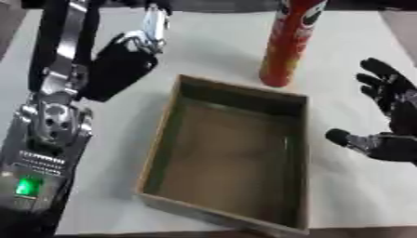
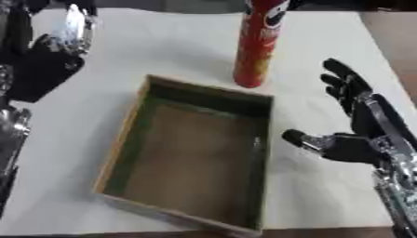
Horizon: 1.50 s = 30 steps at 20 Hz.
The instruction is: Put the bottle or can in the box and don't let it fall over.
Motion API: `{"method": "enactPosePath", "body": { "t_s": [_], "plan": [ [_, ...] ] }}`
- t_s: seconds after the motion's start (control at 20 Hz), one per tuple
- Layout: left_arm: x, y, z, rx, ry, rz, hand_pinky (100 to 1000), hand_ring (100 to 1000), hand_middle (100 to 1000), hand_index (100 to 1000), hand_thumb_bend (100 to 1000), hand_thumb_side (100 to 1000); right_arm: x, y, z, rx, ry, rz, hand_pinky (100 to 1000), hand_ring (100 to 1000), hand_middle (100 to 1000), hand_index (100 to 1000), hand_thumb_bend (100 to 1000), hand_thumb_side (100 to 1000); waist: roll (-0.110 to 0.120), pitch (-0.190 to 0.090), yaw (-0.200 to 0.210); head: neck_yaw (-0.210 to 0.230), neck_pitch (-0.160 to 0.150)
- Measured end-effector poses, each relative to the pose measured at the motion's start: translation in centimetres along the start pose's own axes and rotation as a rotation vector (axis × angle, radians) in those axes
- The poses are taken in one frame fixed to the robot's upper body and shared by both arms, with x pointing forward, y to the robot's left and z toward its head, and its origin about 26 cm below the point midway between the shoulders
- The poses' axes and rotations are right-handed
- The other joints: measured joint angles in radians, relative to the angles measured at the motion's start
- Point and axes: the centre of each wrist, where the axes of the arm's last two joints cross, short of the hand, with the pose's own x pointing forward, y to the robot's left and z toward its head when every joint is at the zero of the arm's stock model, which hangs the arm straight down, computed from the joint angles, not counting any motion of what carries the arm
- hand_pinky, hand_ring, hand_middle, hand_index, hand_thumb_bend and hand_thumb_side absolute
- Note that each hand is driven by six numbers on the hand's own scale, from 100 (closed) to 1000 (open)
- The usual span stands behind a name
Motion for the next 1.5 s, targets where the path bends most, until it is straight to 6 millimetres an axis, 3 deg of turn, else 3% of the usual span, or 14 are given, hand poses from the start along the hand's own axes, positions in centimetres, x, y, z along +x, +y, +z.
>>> {"method": "enactPosePath", "body": {
  "t_s": [0.3,0.55,1.5],
  "plan": [
    [0.0,1.4,-0.6,-0.018,0.000,-0.026,591,617,443,981,100,413,0.6,-1.0,-0.4,-0.001,0.026,-0.023,1000,1000,1000,1000,758,166,-0.001,-0.009,0.000,-0.005,0.003],
    [0.0,2.3,-0.9,-0.032,-0.004,-0.050,593,616,445,983,100,364,1.0,-1.7,-0.7,0.002,0.037,-0.048,1000,1000,1000,1000,766,173,-0.002,-0.017,0.004,-0.010,0.008],
    [-1.9,3.9,-1.3,-0.020,0.060,-0.088,585,620,433,943,100,352,2.9,-2.8,-2.4,0.036,0.097,-0.109,1000,1000,1000,1000,774,181,-0.007,-0.014,0.041,-0.027,0.002]
  ]
}}
